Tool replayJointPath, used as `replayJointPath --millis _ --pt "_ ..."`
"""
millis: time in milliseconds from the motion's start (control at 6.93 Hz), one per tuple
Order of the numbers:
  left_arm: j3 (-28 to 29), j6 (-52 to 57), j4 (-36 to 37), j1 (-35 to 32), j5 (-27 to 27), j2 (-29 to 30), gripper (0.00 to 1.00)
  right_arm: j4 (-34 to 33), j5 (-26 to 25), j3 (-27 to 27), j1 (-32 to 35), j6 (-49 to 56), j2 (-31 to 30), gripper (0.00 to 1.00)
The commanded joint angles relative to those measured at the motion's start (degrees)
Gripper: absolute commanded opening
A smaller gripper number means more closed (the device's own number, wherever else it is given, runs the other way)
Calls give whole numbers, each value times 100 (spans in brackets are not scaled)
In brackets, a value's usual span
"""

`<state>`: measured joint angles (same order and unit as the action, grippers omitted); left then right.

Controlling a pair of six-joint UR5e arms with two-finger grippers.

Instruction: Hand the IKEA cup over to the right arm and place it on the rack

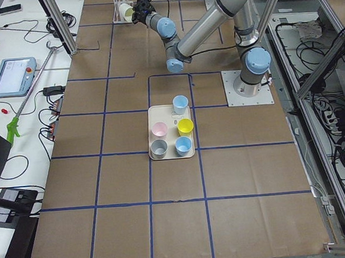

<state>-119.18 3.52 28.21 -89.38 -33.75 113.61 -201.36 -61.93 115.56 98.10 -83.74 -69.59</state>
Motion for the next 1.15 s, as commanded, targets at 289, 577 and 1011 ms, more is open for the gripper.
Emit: replayJointPath --millis 289,577,1011 --pt "0 0 0 -18 -106 12 3 0 -4 -341 95 -37 314 99" --pt "0 0 0 -18 -106 21 4 0 -4 -464 147 -28 446 99" --pt "0 0 0 -27 -106 30 4 0 -12 -579 236 -28 587 99"
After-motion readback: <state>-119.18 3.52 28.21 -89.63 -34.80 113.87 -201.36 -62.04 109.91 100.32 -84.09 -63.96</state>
